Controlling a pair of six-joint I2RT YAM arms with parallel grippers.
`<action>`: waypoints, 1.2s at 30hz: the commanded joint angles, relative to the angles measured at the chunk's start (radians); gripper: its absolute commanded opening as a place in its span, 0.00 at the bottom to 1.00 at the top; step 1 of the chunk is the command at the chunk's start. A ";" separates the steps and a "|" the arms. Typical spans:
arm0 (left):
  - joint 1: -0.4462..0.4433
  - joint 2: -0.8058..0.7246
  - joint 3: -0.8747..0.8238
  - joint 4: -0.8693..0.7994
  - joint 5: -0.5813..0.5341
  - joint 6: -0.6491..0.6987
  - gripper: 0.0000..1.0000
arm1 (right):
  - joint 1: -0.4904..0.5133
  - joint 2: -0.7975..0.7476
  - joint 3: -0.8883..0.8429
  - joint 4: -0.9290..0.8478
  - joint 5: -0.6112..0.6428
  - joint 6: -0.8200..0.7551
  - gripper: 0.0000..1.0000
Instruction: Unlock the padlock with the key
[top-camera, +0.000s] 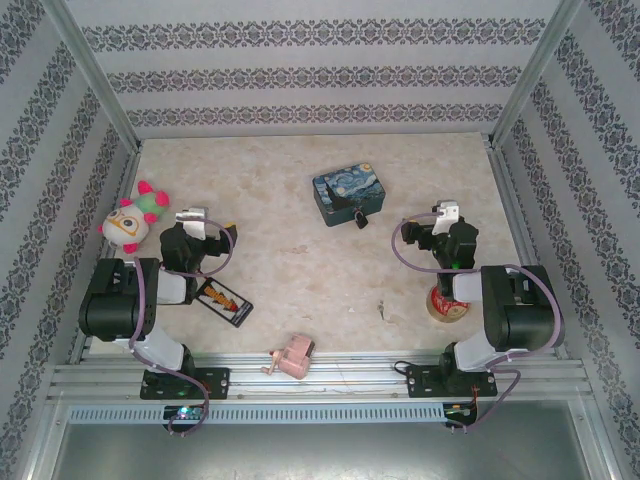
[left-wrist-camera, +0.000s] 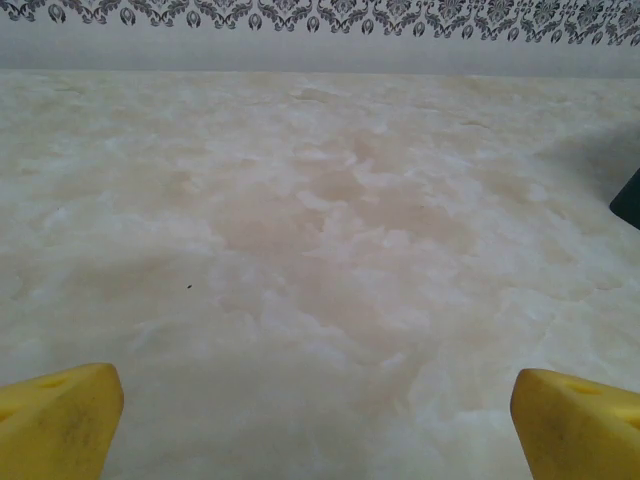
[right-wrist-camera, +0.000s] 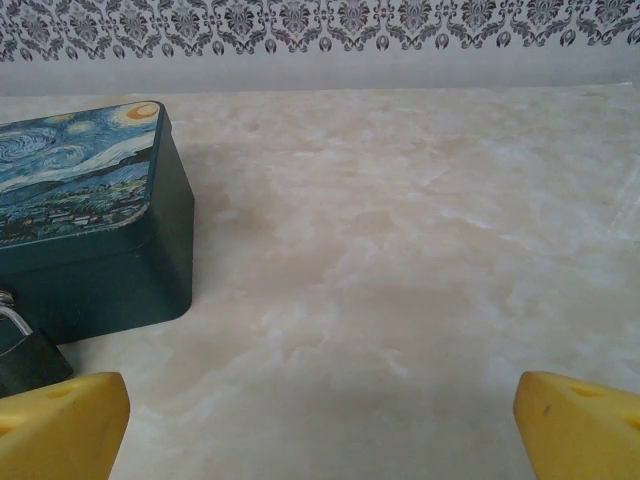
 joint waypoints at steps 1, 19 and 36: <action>0.013 -0.011 -0.004 -0.004 0.008 0.013 0.99 | 0.005 0.003 0.016 0.009 0.006 -0.007 0.98; 0.013 -0.011 -0.009 0.004 -0.021 0.003 0.99 | 0.005 0.003 0.015 0.009 0.006 -0.008 0.98; 0.011 -0.011 -0.002 -0.011 -0.022 0.007 0.99 | 0.004 0.003 0.015 0.009 0.006 -0.007 0.98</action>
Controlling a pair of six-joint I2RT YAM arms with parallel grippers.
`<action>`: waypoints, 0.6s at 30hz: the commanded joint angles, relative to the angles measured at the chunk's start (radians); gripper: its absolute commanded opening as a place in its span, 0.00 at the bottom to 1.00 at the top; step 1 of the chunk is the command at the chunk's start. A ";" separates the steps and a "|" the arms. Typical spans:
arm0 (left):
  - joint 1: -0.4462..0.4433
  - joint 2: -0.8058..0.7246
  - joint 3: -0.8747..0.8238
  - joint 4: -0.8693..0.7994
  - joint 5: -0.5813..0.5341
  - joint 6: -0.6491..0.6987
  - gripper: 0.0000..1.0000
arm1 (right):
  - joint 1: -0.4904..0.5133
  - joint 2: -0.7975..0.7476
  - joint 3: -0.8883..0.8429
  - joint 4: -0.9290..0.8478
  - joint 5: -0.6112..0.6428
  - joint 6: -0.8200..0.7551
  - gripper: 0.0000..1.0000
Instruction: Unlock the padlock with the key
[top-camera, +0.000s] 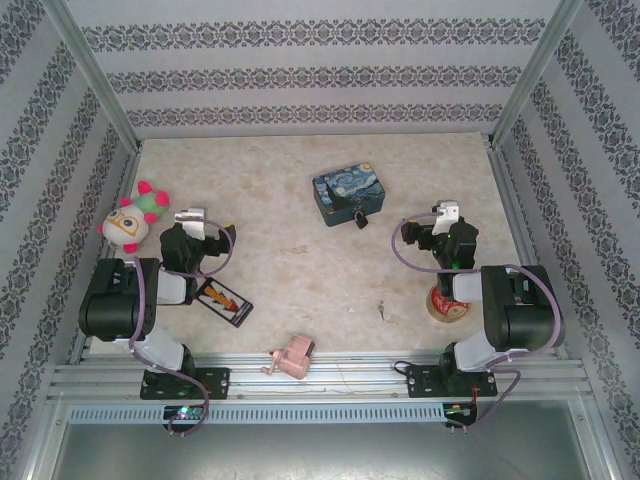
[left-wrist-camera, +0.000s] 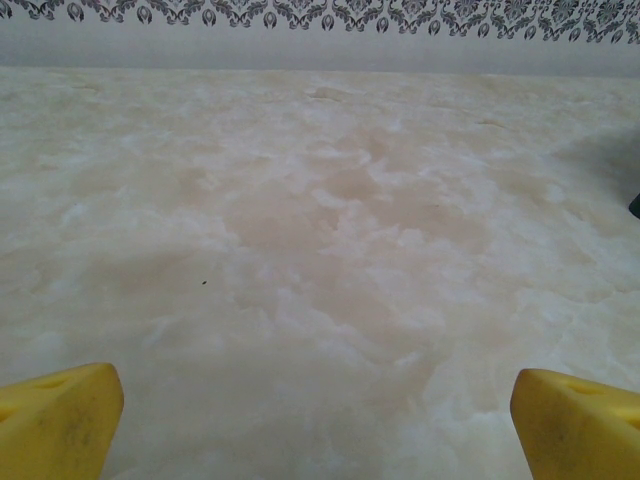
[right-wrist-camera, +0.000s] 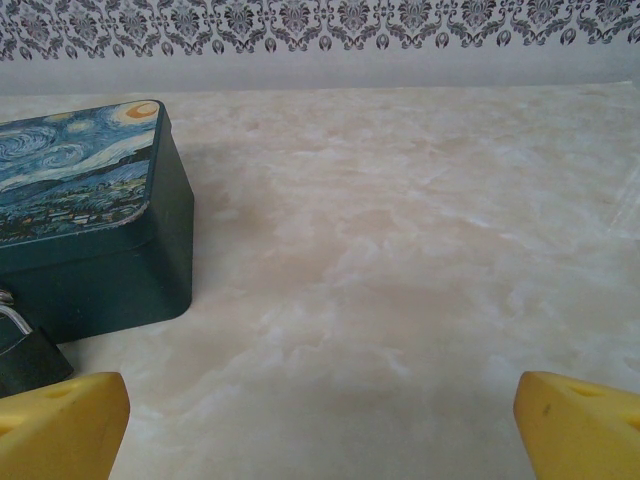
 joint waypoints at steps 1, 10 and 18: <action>0.012 -0.011 0.001 -0.011 0.006 0.007 0.99 | 0.005 0.004 0.015 0.011 0.006 -0.007 0.98; 0.010 -0.046 0.004 -0.044 0.016 0.016 0.99 | 0.009 -0.033 0.047 -0.074 0.039 -0.003 0.98; 0.006 -0.208 -0.009 -0.157 -0.050 -0.009 0.99 | 0.012 -0.119 0.078 -0.203 0.095 0.010 0.98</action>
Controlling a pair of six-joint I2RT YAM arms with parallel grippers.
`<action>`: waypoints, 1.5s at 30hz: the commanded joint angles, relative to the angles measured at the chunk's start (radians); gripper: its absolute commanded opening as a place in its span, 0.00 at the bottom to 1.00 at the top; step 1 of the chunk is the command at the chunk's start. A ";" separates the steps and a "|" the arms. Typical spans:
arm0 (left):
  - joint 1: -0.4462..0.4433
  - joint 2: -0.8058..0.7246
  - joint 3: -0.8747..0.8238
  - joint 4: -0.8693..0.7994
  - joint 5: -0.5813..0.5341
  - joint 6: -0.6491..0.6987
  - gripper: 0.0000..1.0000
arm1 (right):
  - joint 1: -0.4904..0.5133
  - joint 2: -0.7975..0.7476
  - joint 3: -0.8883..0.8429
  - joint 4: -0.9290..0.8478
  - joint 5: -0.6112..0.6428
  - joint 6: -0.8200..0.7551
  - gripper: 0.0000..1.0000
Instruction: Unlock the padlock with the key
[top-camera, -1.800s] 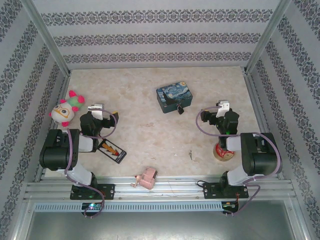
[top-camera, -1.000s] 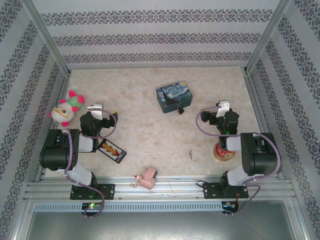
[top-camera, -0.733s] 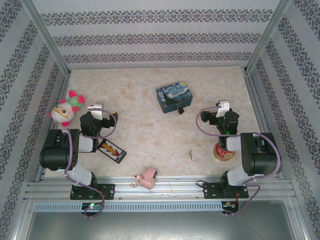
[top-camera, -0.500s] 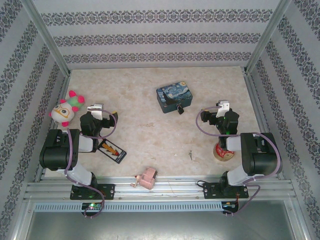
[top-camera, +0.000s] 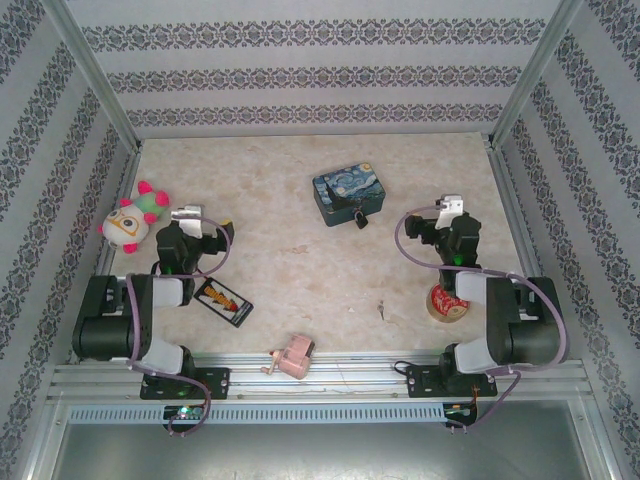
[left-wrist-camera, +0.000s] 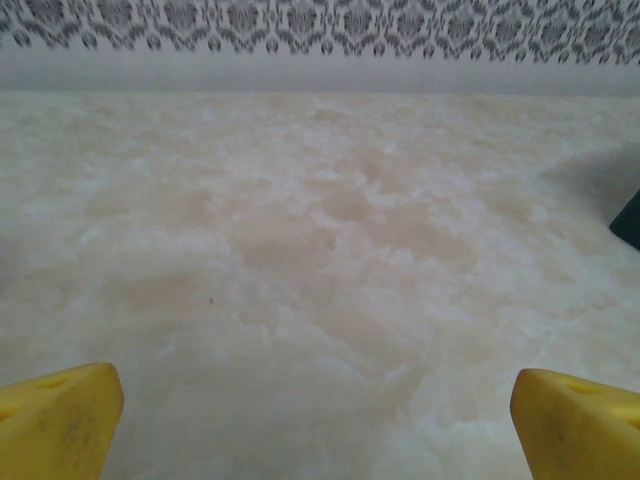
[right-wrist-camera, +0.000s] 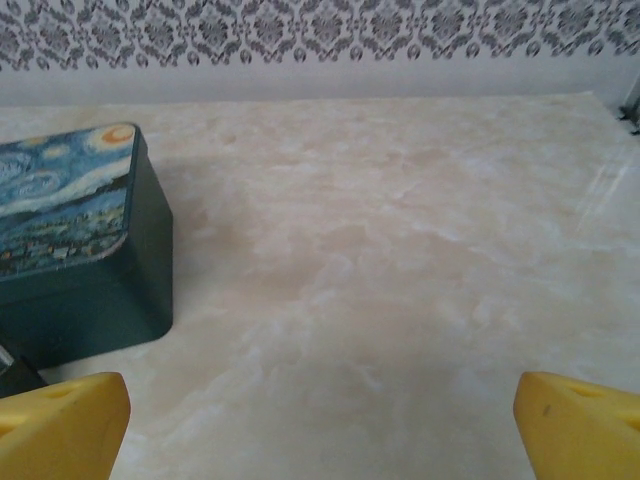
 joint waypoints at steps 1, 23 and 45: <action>0.007 -0.080 -0.018 -0.038 -0.050 -0.012 0.99 | 0.012 -0.034 0.024 -0.051 0.045 0.011 0.98; -0.058 -0.808 -0.076 -0.587 -0.181 -0.356 0.99 | 0.464 -0.545 0.190 -1.026 0.666 0.192 0.76; -0.476 -0.520 0.002 -0.419 -0.549 -0.432 0.99 | 0.692 -0.410 0.344 -1.654 0.360 0.688 0.48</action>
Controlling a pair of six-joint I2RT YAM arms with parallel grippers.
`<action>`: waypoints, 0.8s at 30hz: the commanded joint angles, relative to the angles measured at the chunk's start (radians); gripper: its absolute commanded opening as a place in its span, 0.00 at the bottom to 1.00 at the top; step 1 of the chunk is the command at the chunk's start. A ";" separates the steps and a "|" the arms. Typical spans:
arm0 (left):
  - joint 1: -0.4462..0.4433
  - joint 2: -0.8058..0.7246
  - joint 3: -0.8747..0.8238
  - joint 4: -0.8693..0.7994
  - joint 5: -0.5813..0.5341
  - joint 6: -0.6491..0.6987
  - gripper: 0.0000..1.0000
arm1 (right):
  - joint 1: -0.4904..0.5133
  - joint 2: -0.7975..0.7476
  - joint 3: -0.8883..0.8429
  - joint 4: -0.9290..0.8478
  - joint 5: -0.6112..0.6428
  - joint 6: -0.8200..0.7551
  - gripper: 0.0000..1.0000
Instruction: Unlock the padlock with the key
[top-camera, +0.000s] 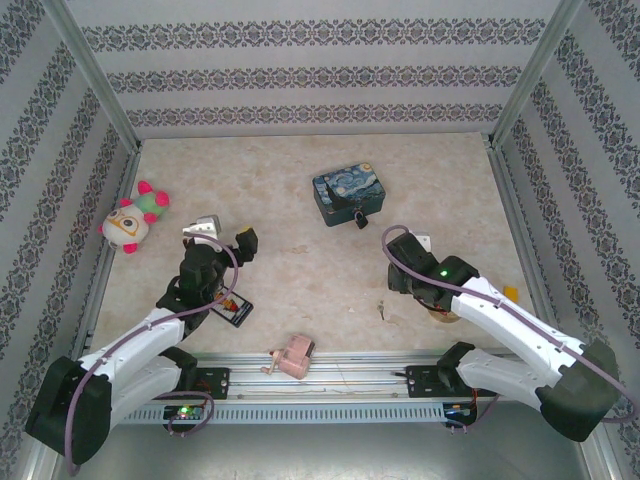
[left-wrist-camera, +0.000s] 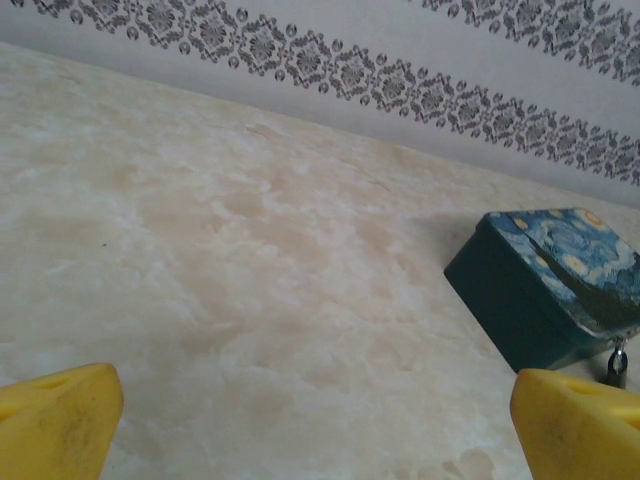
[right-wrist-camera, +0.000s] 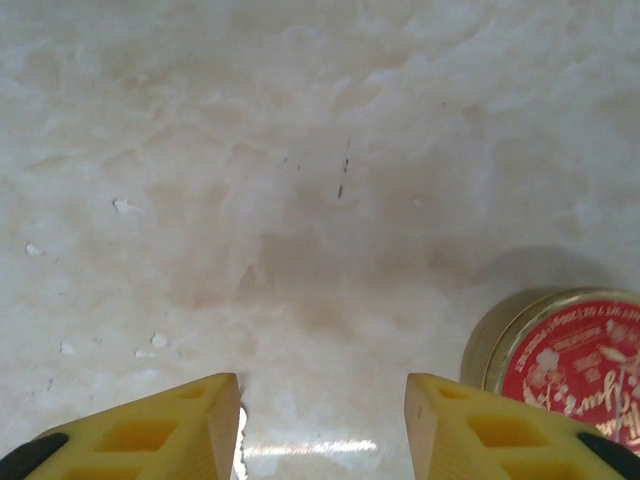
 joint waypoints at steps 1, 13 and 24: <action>-0.011 -0.006 0.035 0.048 -0.069 -0.046 0.99 | 0.006 -0.001 -0.015 -0.053 -0.070 0.053 0.48; -0.010 0.002 0.027 0.042 -0.151 -0.093 0.99 | 0.000 0.077 -0.019 -0.056 -0.179 0.076 0.42; -0.010 0.002 0.028 0.015 -0.154 -0.110 0.99 | 0.003 0.245 -0.028 0.038 -0.272 0.098 0.36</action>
